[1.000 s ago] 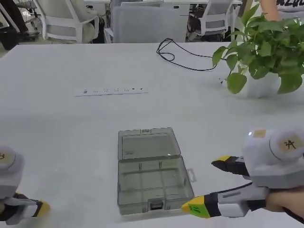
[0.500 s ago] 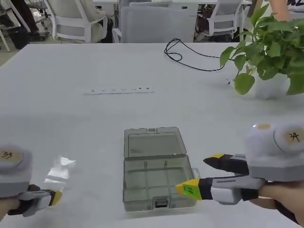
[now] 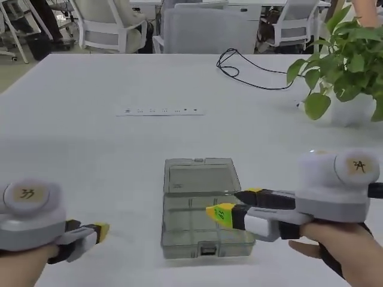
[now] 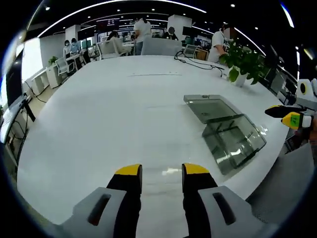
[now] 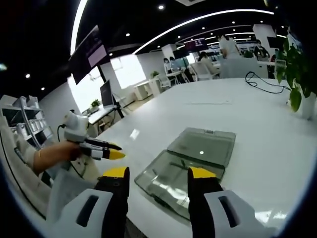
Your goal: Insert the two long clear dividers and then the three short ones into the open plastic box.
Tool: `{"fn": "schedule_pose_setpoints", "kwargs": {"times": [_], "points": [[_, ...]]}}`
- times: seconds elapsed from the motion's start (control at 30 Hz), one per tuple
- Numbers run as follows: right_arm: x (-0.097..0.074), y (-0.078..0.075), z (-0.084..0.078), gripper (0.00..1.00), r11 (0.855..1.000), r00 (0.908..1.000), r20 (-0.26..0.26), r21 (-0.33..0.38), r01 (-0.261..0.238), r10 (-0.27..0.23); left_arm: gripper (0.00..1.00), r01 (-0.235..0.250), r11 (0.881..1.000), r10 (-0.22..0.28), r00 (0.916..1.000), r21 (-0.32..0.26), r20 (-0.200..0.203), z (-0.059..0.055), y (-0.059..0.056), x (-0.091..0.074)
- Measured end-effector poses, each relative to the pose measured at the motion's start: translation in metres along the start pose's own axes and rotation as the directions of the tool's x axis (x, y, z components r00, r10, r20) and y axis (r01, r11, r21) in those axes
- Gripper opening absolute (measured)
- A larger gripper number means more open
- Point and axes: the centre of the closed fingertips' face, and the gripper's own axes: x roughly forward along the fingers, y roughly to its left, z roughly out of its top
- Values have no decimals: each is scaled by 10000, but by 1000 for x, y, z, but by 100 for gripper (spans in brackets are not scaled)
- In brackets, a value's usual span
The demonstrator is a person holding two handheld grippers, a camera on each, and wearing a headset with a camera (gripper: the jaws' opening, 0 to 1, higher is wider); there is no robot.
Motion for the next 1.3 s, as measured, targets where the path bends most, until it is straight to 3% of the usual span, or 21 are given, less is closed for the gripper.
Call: {"fn": "schedule_pose_setpoints", "kwargs": {"times": [0.1,0.33,0.6,0.93,1.3], "points": [[5,4,2,46,9998,9999,161,182,-53,50,30,136,9997,-131,9995,-204,273,4,-11,-5],[13,12,5,41,9944,9975,680,1026,-256,186,30,599,9982,-595,9945,-24,865,12,-41,-16],[22,24,3,37,9871,9946,919,1479,-611,478,30,1249,9921,-1223,9822,-96,1425,21,-75,-22],[34,41,5,33,9762,9890,1173,1864,-1111,901,30,2040,9782,-2077,9669,401,1481,22,-111,-28],[43,47,4,25,9693,9859,1331,2101,-1282,1015,30,2796,9581,-2858,9468,618,1480,23,-138,-28]]}}
